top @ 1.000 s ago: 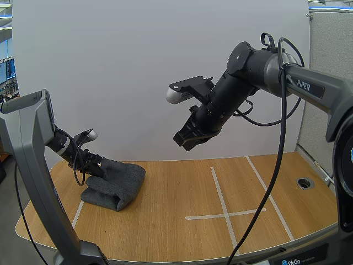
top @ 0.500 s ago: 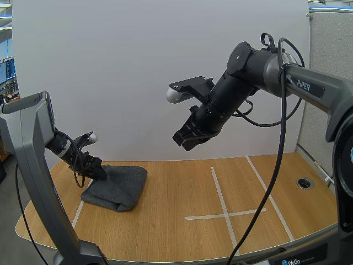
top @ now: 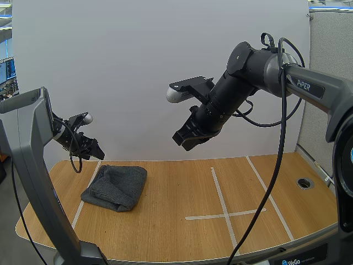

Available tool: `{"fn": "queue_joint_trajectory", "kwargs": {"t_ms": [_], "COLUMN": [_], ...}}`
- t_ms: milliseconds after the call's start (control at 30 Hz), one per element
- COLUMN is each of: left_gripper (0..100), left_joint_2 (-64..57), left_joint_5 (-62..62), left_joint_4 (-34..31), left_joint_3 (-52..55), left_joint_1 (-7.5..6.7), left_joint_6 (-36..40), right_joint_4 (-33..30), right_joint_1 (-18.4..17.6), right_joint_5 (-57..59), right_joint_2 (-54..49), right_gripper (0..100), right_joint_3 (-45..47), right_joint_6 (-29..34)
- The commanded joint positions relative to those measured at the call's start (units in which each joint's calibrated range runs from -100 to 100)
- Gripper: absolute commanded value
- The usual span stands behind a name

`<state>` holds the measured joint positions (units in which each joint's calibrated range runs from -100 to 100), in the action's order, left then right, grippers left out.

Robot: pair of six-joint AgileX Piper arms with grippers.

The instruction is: Fold the towel

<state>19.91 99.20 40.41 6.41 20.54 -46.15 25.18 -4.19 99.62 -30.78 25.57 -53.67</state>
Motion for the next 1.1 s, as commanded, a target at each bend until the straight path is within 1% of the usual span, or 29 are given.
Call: {"fn": "queue_joint_trajectory", "kwargs": {"t_ms": [0,33,100,167,200,267,300,333,367,400,433,467,567,733,867,1067], "left_gripper": [100,100,100,100,93,76,64,51,33,21,3,0,0,0,0,0], "left_joint_2": [-0.9,-0.9,-0.9,-0.9,-0.9,-0.9,-0.9,-0.9,-0.9,-0.9,-0.9,-0.9,-0.9,-0.9,-0.9,-0.9], "left_joint_5": [0.8,0.8,0.8,0.8,0.8,0.8,0.8,0.8,0.8,0.8,0.8,0.8,0.8,0.8,0.8,0.8], "left_joint_4": [-1.5,-0.7,0.0,0.1,0.0,0.0,0.0,0.0,0.0,0.2,0.3,0.3,-0.7,-8.9,-12.9,-19.6], "left_joint_3": [2.5,3.3,4.7,6.3,7.1,8.3,8.6,8.6,8.6,8.6,8.6,8.6,8.6,8.6,9.6,16.5], "left_joint_1": [-0.05,-0.15,-0.94,-2.35,-3.15,-4.64,-5.38,-5.88,-6.35,-6.72,-6.94,-7.15,-7.23,-7.23,-7.23,-7.23], "left_joint_6": [2.7,2.7,2.5,2.5,2.0,1.7,1.7,1.7,1.7,1.7,1.7,1.7,1.7,3.3,4.1,3.1], "right_joint_4": [-0.2,-0.2,-0.2,-0.2,-0.2,-0.2,-0.2,-0.2,-0.2,-0.2,-0.2,-0.2,-0.2,-0.2,-0.2,-0.2], "right_joint_1": [0.2,0.2,0.2,0.2,0.2,0.2,0.2,0.2,0.2,0.2,0.2,0.2,0.2,0.2,0.2,0.2], "right_joint_5": [0.4,0.4,0.4,0.4,0.4,0.4,0.4,0.4,0.4,0.4,0.4,0.4,0.4,0.4,0.4,-2.1], "right_joint_2": [-0.9,-0.9,-0.9,-0.9,-0.9,-0.9,-0.9,-0.9,-0.9,-0.9,-0.9,-0.9,-0.9,-0.9,-0.9,-0.9], "right_gripper": [0,0,0,0,0,0,0,0,0,0,0,0,0,0,0,0], "right_joint_3": [0.3,0.3,0.3,0.3,0.3,0.3,0.5,0.7,1.0,1.3,2.2,2.9,5.2,7.4,7.6,7.6], "right_joint_6": [-0.3,-0.3,-0.3,-0.3,-0.3,-0.3,-0.3,-0.3,-0.3,-0.3,-0.4,-0.4,-1.5,-2.3,-2.5,-2.6]}}
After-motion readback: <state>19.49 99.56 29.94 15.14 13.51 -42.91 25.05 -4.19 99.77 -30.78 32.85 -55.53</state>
